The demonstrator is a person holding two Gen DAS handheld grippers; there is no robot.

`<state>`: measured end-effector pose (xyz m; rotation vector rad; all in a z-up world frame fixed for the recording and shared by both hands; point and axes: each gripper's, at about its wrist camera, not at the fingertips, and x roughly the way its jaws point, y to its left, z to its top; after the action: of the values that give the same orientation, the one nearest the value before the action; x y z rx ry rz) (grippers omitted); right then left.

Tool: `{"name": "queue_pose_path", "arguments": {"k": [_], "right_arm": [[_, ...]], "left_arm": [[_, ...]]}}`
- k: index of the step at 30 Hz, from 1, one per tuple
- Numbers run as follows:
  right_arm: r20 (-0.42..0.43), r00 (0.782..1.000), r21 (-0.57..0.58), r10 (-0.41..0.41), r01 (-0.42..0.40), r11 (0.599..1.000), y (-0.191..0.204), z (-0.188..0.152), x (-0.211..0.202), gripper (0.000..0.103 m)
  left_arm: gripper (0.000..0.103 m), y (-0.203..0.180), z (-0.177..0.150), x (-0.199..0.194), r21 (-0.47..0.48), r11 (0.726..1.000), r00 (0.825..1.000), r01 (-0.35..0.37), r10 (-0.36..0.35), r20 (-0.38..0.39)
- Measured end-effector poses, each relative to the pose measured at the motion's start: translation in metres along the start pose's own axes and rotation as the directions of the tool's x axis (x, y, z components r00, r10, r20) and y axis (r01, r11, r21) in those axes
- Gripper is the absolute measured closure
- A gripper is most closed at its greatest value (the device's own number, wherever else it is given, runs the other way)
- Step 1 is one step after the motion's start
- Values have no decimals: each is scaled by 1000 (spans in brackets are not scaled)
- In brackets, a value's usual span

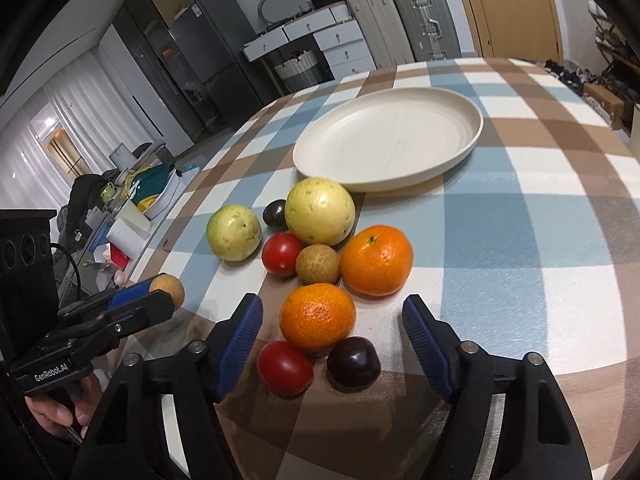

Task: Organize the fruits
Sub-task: 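Close the right tool on an orange while the left tool holds the kiwi, then carry kiwi and orange onto the white plate and open both tools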

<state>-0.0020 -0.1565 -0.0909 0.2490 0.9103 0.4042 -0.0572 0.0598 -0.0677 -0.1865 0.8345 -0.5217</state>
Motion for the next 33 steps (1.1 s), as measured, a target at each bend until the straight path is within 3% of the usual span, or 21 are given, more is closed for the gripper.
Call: {"name": "queue_pose_path", "arguments": {"k": [1,3,6,18,33], "right_arm": [[-5,1000,0,3,-3,1000,0,0,1,38],[-22,1000,-3,13,-13,1000,0,-1,5,55],[-15,999,-31,33,-33,999,4,-1,4,62],[87,990,-37,107,-104,994,-2,15,-27,63],[142,978,-34,154,-151,988,-22,74,-32,63]], "left_arm": [[74,0,2,1,0,1000,1000,3,-3,0],[74,-1,6,2,1,1000,1000,5,-5,1],[75,-3,13,3,7,1000,1000,3,-3,1],[74,-9,52,14,22,1000,1000,13,-13,5],[74,-16,135,59,2,999,999,48,-48,-8]]}}
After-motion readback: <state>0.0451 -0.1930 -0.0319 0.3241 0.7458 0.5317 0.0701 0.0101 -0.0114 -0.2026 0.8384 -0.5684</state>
